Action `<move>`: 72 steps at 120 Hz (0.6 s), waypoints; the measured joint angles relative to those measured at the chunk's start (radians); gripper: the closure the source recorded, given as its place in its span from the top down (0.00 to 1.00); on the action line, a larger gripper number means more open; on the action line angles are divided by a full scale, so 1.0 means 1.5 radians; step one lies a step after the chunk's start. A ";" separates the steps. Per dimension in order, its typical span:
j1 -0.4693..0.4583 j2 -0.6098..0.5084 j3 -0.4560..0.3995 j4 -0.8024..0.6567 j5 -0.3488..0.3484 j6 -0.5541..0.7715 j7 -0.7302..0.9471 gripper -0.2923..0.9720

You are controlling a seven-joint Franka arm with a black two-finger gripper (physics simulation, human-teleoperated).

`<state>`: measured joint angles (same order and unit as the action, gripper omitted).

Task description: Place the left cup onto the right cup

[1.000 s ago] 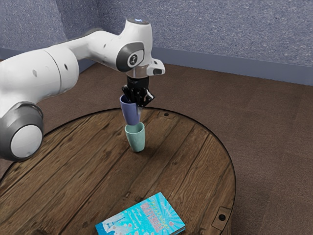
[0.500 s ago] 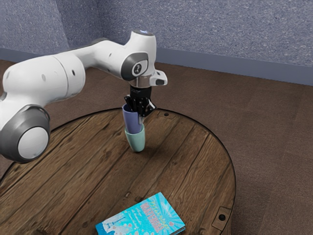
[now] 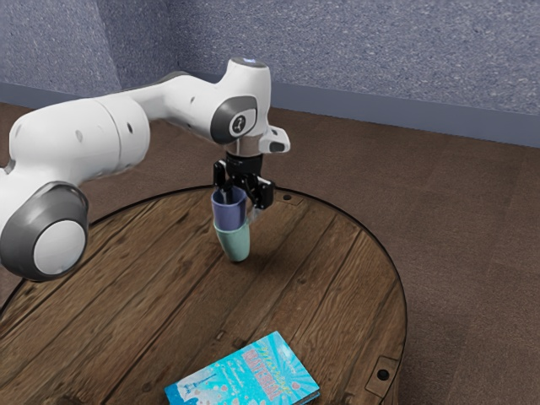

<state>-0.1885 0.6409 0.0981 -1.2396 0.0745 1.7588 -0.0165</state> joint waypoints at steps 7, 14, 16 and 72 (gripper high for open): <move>-0.007 -0.026 0.003 -0.015 0.002 0.000 0.000 0.68; -0.014 -0.064 0.006 -0.047 0.004 0.001 0.000 0.70; -0.017 -0.077 0.007 -0.058 0.005 0.001 0.000 0.71; -0.080 -0.446 0.009 -0.371 0.024 -0.012 -0.007 0.76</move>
<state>-0.3082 -0.0281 0.1120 -1.7964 0.1104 1.7406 -0.0264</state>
